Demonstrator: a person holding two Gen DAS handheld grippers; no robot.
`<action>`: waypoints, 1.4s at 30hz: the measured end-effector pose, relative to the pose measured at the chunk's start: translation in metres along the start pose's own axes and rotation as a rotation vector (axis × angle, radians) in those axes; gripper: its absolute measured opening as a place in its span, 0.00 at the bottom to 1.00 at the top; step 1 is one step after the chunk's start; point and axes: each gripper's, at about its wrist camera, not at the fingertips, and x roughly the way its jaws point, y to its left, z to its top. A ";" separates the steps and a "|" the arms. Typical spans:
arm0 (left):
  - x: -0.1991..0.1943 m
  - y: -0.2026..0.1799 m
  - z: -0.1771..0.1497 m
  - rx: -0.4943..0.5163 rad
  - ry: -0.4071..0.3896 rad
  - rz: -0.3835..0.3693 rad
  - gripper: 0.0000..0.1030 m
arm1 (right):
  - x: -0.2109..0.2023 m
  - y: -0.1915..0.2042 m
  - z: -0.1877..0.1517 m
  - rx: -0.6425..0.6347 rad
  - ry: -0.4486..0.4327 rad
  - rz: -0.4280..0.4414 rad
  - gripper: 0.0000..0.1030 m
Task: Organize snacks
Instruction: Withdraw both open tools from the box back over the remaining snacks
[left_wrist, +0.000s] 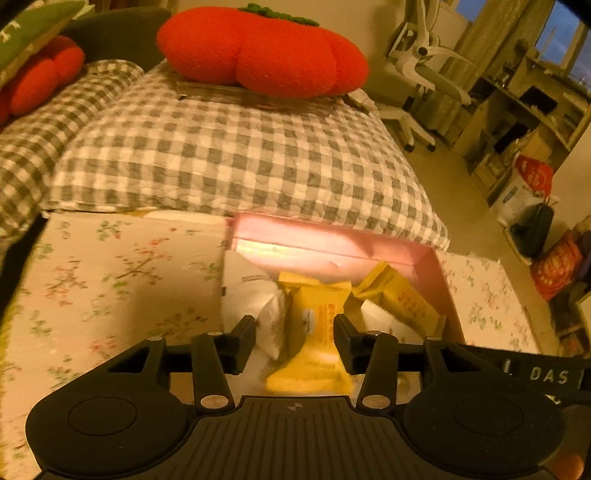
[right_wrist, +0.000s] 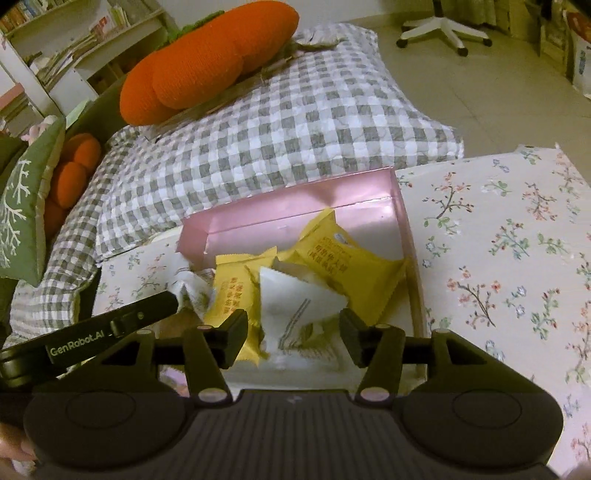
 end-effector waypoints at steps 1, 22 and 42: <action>-0.006 -0.001 -0.002 0.004 0.004 0.011 0.46 | -0.003 0.002 -0.001 -0.001 0.003 -0.003 0.52; -0.097 -0.026 -0.089 0.054 0.119 0.098 0.70 | -0.094 0.009 -0.073 -0.036 0.065 -0.054 0.71; -0.140 -0.040 -0.152 0.159 0.027 0.266 0.82 | -0.107 0.017 -0.140 -0.175 0.072 -0.114 0.91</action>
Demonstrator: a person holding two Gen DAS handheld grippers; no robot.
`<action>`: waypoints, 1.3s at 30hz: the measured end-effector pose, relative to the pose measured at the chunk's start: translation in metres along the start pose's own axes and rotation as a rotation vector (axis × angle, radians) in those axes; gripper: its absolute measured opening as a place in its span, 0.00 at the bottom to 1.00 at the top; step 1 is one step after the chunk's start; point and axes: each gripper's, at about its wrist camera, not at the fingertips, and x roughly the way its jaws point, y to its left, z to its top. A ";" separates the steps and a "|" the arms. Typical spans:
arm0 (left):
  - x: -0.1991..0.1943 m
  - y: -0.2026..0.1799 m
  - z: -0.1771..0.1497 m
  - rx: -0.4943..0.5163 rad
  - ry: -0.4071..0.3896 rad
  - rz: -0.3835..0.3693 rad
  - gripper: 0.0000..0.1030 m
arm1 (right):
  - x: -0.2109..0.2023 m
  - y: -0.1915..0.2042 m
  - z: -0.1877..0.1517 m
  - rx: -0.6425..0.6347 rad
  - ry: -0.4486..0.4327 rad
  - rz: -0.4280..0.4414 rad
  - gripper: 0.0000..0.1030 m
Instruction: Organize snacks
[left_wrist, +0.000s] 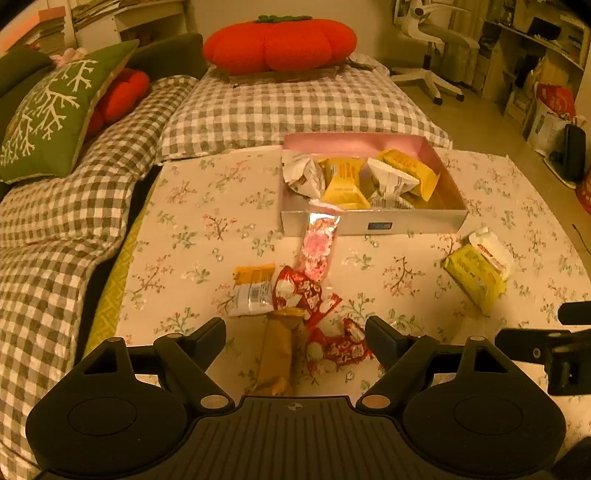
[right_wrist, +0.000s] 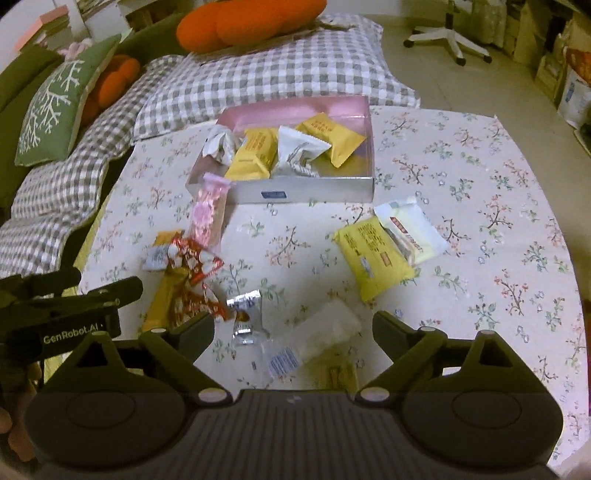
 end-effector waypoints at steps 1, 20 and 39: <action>0.000 0.000 -0.002 0.002 0.002 0.002 0.82 | 0.001 0.000 -0.003 0.001 0.009 0.005 0.91; 0.016 0.028 -0.013 -0.071 0.093 -0.013 0.86 | 0.014 -0.009 -0.012 0.096 0.127 0.019 0.90; 0.069 0.046 -0.016 -0.111 0.232 0.012 0.86 | 0.040 -0.022 -0.001 0.176 0.171 0.001 0.79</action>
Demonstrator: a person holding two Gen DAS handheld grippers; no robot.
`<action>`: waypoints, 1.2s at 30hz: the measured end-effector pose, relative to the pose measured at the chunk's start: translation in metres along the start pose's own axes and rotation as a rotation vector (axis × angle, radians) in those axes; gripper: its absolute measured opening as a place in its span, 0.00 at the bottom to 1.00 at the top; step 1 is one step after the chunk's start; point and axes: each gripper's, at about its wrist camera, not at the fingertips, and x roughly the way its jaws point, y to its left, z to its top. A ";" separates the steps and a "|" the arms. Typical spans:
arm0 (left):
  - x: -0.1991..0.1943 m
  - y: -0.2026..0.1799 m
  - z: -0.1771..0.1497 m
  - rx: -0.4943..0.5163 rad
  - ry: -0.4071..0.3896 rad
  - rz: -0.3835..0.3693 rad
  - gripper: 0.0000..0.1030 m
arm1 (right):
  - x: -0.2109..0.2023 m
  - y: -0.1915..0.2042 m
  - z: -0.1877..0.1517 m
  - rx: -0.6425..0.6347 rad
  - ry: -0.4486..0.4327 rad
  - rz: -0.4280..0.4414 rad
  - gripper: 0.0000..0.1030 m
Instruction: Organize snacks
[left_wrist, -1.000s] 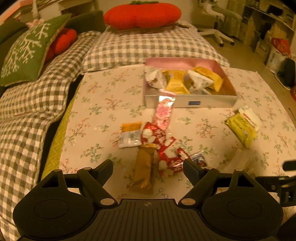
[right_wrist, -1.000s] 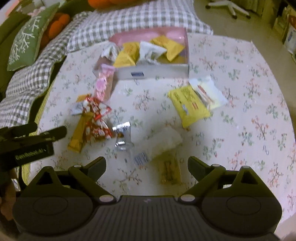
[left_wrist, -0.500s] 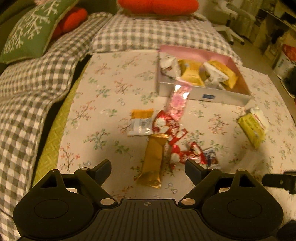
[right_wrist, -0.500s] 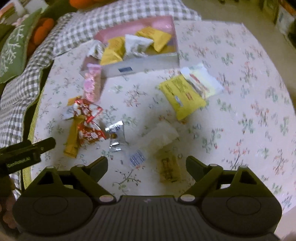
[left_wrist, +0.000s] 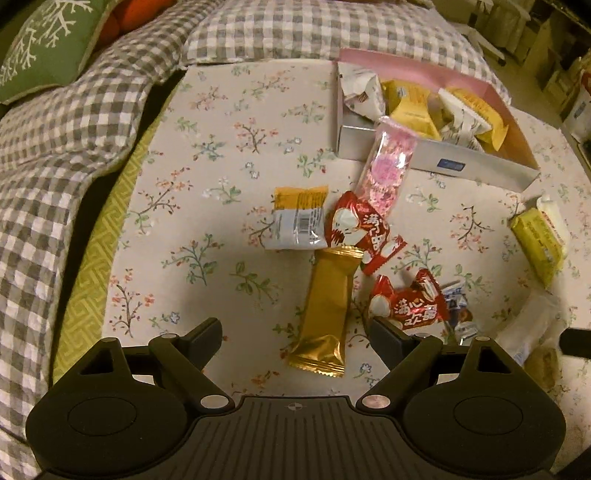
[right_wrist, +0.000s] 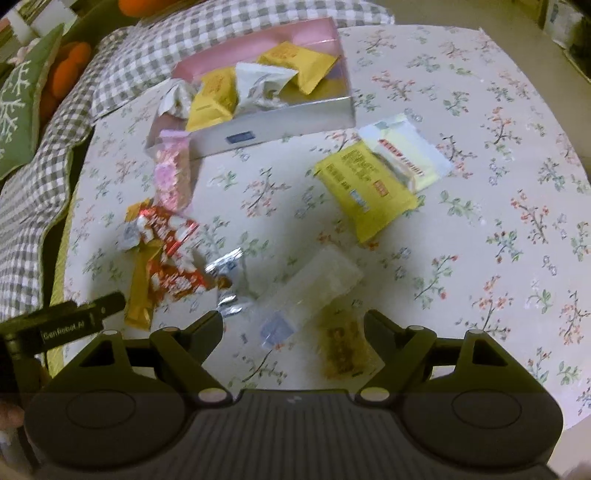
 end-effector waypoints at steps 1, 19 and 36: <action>0.000 -0.001 0.000 0.004 0.000 -0.003 0.86 | 0.000 -0.002 0.001 0.005 -0.003 -0.003 0.79; 0.022 -0.096 -0.003 0.659 -0.109 -0.137 0.84 | 0.039 0.000 -0.012 -0.124 0.143 -0.069 0.54; 0.038 -0.092 -0.010 0.884 -0.068 -0.184 0.71 | 0.062 0.001 -0.010 -0.164 0.164 -0.147 0.35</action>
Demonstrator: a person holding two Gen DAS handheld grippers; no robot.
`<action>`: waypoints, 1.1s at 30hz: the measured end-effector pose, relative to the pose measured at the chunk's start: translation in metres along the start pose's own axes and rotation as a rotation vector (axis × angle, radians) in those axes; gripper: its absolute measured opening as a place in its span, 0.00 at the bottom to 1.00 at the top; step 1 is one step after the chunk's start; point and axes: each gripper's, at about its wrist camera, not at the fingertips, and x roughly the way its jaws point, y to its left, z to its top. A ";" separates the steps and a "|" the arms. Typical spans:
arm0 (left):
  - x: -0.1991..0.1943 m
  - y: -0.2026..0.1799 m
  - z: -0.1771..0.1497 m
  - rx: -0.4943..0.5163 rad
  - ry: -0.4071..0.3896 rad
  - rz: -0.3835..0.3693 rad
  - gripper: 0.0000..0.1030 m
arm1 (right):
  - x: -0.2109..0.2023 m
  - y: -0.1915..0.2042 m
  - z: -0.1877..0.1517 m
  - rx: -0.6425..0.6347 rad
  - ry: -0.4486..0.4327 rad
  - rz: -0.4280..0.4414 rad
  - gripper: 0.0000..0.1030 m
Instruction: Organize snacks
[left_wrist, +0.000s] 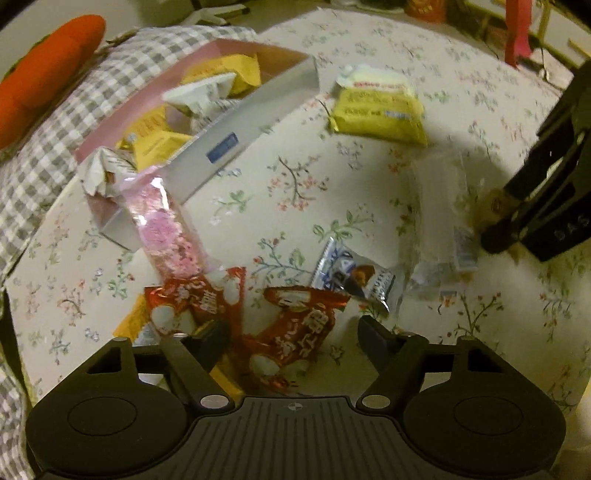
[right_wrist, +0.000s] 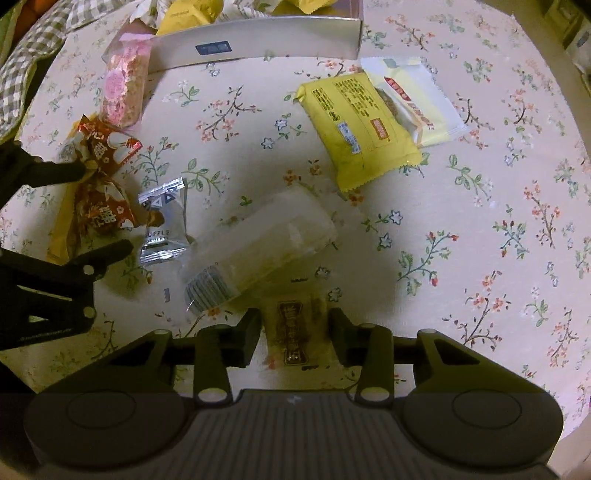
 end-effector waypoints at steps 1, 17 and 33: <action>0.004 -0.002 0.000 0.007 0.011 0.007 0.66 | 0.000 0.000 0.000 0.006 -0.001 0.001 0.34; -0.007 0.005 0.004 -0.134 -0.019 -0.012 0.29 | -0.013 -0.009 0.001 0.069 -0.045 0.035 0.31; -0.028 0.020 0.006 -0.264 -0.050 -0.033 0.29 | -0.033 -0.016 -0.006 0.105 -0.090 0.061 0.31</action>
